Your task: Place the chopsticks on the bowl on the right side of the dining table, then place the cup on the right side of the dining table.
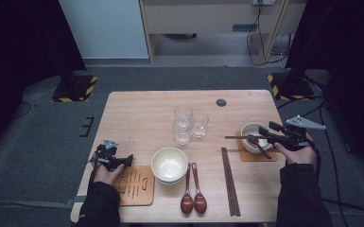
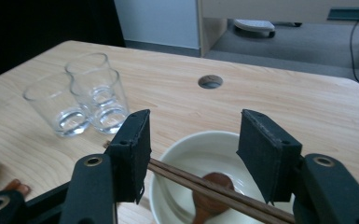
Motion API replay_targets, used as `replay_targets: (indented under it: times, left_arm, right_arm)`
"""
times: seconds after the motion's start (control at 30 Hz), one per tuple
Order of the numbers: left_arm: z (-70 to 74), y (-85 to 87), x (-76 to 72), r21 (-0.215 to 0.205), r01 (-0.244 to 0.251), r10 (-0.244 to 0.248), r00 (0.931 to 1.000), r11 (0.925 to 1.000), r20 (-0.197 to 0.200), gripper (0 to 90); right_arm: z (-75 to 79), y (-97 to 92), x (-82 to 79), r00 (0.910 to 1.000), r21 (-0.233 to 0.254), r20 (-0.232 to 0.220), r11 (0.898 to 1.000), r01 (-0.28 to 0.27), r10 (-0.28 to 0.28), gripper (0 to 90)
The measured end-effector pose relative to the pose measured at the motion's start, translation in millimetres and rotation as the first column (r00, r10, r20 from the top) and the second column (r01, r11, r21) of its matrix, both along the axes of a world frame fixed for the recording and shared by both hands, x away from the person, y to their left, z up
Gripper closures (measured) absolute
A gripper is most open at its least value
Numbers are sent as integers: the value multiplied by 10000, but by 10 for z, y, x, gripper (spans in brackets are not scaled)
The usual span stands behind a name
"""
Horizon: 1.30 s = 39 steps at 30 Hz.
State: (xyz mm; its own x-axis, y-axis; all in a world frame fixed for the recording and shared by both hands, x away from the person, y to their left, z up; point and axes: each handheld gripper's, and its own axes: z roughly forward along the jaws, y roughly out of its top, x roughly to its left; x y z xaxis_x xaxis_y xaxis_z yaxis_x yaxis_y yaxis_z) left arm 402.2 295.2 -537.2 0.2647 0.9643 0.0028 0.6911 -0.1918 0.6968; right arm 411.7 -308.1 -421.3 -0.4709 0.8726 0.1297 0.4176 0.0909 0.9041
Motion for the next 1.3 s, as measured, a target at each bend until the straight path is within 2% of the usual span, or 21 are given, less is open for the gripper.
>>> replay_targets:
  times: [0.43, 0.73, 1.07, 1.3]
  left_arm:
    - [0, 0, 0, 2, -1, 1, 10000, 10000, -2, 0]
    - [0, 0, 0, -1, 0, 0, 10000, 10000, -1, 0]
    - [0, 0, 0, 1, 0, 0, 10000, 10000, 1, 0]
    - [0, 0, 0, -1, -1, 1, 10000, 10000, -1, 0]
  right_arm:
    - [299, 134, 14, 9970, 605, 678, 9973, -404, 363, 413]
    - [513, 399, 103, 9948, 56, 755, 9976, -690, 684, 400]
    - [715, 743, 260, 9919, -658, 780, 9933, -954, 1004, 393]
    - [769, 935, 347, 9893, -740, 853, 9909, -1122, 1184, 389]
